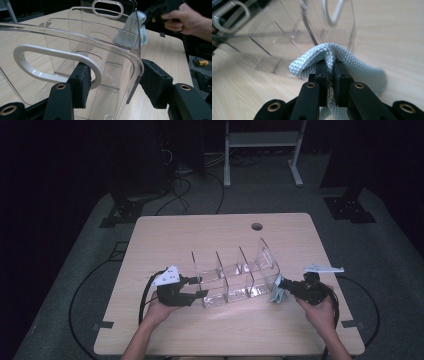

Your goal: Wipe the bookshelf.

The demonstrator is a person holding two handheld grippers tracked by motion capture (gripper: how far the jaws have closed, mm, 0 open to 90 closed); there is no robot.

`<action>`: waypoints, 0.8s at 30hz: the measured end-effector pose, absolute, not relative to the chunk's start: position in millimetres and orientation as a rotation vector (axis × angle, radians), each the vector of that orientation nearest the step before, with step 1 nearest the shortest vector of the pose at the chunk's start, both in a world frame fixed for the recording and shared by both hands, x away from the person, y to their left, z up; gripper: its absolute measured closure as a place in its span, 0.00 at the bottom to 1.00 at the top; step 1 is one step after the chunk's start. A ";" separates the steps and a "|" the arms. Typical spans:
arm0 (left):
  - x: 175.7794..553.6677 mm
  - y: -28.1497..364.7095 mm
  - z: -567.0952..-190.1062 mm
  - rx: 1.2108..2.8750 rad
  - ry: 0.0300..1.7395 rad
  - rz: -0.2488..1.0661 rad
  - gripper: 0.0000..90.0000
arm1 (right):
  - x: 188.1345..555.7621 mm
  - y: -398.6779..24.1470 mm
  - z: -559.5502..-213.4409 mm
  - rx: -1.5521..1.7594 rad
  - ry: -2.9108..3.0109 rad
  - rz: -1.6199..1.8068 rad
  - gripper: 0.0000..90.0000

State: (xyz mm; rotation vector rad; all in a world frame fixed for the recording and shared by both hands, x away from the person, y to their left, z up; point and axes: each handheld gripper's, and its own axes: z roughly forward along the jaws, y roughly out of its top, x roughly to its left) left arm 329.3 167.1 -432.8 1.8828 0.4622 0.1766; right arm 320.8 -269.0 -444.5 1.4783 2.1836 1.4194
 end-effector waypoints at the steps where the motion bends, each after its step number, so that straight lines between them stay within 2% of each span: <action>1: 328.3 167.0 -432.8 1.883 0.460 0.177 0.49 | 321.4 -269.1 -448.0 1.484 2.188 1.419 0.92; 9: 318.8 165.0 -430.6 1.914 0.449 0.190 0.49 | 313.3 -269.5 -415.6 1.385 2.137 1.461 0.92; 16: 315.3 162.0 -428.9 1.948 0.445 0.230 0.49 | 323.5 -267.0 -449.4 1.484 2.187 1.416 0.92; 20: 313.9 157.0 -428.1 1.963 0.460 0.248 0.45 | 319.9 -269.1 -437.5 1.448 2.162 1.454 0.92; 24: 313.3 155.2 -428.5 1.963 0.471 0.265 0.47 | 323.0 -268.2 -438.4 1.450 2.169 1.446 0.92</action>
